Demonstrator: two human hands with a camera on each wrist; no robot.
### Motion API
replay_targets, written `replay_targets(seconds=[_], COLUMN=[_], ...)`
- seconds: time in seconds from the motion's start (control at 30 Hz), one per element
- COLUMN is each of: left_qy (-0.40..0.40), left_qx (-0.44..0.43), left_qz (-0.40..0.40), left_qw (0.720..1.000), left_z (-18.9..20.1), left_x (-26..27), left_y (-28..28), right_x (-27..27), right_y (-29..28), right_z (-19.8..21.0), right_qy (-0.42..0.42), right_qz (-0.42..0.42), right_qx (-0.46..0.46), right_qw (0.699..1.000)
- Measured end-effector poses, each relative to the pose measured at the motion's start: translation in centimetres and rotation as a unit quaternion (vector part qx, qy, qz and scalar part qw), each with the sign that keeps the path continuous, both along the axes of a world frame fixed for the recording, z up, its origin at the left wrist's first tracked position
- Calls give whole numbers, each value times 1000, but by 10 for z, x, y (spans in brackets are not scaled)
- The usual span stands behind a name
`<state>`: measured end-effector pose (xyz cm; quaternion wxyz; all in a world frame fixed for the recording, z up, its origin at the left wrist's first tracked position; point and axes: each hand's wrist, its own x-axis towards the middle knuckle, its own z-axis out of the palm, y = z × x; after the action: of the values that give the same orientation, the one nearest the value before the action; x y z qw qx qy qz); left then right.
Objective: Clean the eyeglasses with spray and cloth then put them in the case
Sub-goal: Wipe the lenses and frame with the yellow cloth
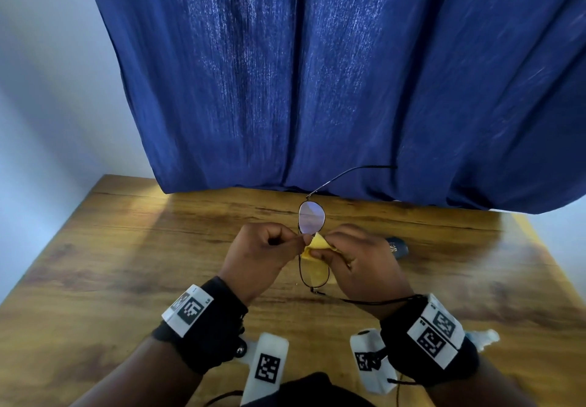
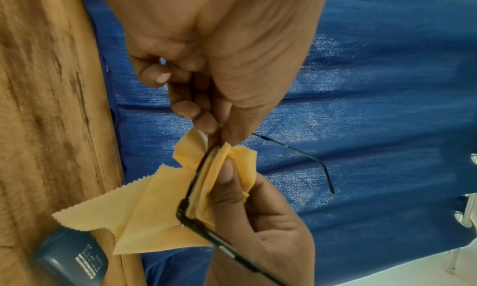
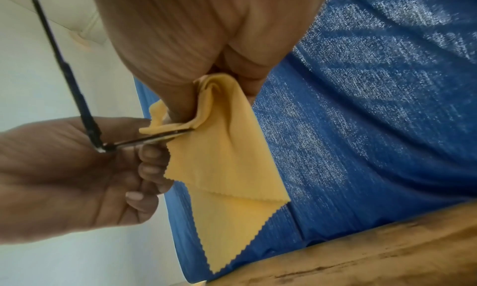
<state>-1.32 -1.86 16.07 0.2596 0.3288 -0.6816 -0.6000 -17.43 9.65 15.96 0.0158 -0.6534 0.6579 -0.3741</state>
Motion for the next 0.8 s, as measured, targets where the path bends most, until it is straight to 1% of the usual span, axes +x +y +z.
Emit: replay_targets(seconds=[0.17, 0.27, 0.37, 0.47, 0.53, 0.6, 0.73, 0.8], left_qy=[13, 15, 22, 38, 52, 55, 50, 49], left_qx=[9, 2, 7, 4, -10, -25, -24, -24], left_qz=[10, 18, 41, 64, 62, 52, 62, 54], left_qw=[1000, 1000, 999, 997, 997, 997, 997, 997], left_z=[2, 6, 8, 9, 10, 10, 13, 16], left_x=[-9, -12, -13, -17, -23, -30, -38, -44], left_y=[9, 16, 18, 20, 25, 30, 28, 32], right_x=[-10, -14, -21, -34, -40, -43, -47, -51], right_y=[7, 11, 14, 24, 30, 36, 36, 35], right_z=[3, 3, 4, 7, 10, 11, 14, 15], right_qy=[32, 16, -34, -103, -126, -154, -304, -329], right_qz=[-43, -25, -9, -4, 2, 7, 6, -3], right_qx=[9, 2, 9, 74, 149, 195, 200, 225], right_qw=[999, 1000, 999, 992, 981, 969, 931, 917])
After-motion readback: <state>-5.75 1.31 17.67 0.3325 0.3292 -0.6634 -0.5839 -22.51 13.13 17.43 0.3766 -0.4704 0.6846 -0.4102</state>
